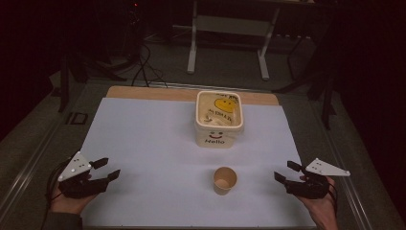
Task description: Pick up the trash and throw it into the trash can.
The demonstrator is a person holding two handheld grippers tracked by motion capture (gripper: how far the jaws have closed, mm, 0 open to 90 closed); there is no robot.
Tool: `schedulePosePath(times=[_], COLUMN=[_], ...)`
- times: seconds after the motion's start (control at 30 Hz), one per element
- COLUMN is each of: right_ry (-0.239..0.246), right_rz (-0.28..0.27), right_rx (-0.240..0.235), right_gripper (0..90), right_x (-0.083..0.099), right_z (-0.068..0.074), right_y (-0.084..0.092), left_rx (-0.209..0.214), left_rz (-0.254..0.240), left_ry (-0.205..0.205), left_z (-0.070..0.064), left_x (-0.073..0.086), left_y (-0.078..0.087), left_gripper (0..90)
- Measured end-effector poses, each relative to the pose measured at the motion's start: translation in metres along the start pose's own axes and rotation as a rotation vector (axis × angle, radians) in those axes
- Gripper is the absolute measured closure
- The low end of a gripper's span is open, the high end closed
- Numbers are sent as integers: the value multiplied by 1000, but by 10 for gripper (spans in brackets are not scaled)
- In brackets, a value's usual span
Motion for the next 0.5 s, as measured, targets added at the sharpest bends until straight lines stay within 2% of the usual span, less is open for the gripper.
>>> schedulePosePath(times=[0.2,0.5], right_ry=[-15,-48], right_rz=[4,15], right_rx=[2,13], right_gripper=[263,262], right_x=[1,2], right_z=[0,-1], right_y=[0,-1], left_rx=[-1,-10], left_rz=[20,28], left_ry=[-12,-3], left_z=[0,1], left_x=[3,4], left_y=[0,1], left_gripper=[389,392])
Point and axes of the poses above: each handheld gripper's, and its own axes: y roughly backward along the jaws, x roughly out of its underside, z roughly to its left, the point moved 5 cm from there along -y, roughly forward along the jaws, and after that the axes turned 9 degrees about -y, right-handed, at the moved point
